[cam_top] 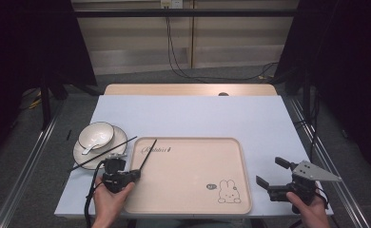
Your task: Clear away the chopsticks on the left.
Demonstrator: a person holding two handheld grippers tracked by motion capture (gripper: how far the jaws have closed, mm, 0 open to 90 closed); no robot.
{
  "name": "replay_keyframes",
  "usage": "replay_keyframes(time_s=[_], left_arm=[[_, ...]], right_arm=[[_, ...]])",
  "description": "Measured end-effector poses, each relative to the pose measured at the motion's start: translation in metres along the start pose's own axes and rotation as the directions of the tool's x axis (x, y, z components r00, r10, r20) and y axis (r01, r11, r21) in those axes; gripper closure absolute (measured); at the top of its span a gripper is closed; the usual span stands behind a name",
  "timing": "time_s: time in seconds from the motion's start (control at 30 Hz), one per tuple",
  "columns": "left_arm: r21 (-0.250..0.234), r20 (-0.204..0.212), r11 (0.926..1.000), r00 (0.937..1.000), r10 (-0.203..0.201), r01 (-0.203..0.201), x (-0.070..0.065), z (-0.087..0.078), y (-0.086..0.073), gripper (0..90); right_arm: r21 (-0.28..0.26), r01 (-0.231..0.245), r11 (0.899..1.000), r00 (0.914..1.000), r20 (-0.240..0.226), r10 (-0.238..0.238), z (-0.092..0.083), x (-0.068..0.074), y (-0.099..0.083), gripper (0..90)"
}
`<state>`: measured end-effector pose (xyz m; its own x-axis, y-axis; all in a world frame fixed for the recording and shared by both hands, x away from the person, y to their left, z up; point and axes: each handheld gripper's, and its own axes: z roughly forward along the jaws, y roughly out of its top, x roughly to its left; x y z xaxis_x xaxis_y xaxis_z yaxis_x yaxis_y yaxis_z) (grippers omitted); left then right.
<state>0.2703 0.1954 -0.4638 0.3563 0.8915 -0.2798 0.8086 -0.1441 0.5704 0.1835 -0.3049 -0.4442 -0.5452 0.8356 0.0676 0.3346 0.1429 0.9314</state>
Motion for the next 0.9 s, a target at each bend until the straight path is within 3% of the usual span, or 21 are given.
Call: replay_keyframes(time_s=[0.1,0.33,0.47,0.57,0.77,0.8,0.9], left_arm=[[-0.008,0.000,0.9998,0.9999,-0.017,0.017,-0.001,0.001,0.000,85.3],[0.000,0.014,1.0000,0.9999,-0.005,0.005,0.000,0.000,0.001,82.7],[-0.008,0.048,1.0000,0.9989,-0.001,0.001,0.002,-0.001,0.001,79.3],[-0.043,0.071,0.9990,0.9974,0.013,-0.010,0.004,-0.005,0.002,77.3],[-0.105,0.121,0.9935,0.9911,0.055,-0.042,0.007,-0.013,0.002,65.1],[-0.109,0.110,0.9921,0.9912,0.073,-0.061,0.008,-0.014,0.002,59.0],[-0.139,0.122,0.9880,0.9890,0.085,-0.068,0.010,-0.017,0.001,48.2]], right_arm=[[0.001,0.003,1.000,1.0000,0.003,-0.003,0.000,0.000,0.000,2.1],[0.001,0.005,1.000,1.0000,0.000,-0.005,0.000,0.000,0.000,2.1],[0.001,0.001,1.000,1.0000,0.001,-0.001,0.000,0.000,0.000,2.1],[-0.001,0.003,1.000,1.0000,-0.004,-0.003,0.000,0.001,0.000,2.1],[-0.001,0.004,1.000,1.0000,-0.003,-0.004,0.000,0.001,0.000,2.1],[-0.003,0.001,1.000,1.0000,-0.002,-0.001,0.000,0.001,0.000,2.1],[-0.003,0.001,1.000,1.0000,-0.003,-0.001,0.000,0.000,0.000,2.1]])
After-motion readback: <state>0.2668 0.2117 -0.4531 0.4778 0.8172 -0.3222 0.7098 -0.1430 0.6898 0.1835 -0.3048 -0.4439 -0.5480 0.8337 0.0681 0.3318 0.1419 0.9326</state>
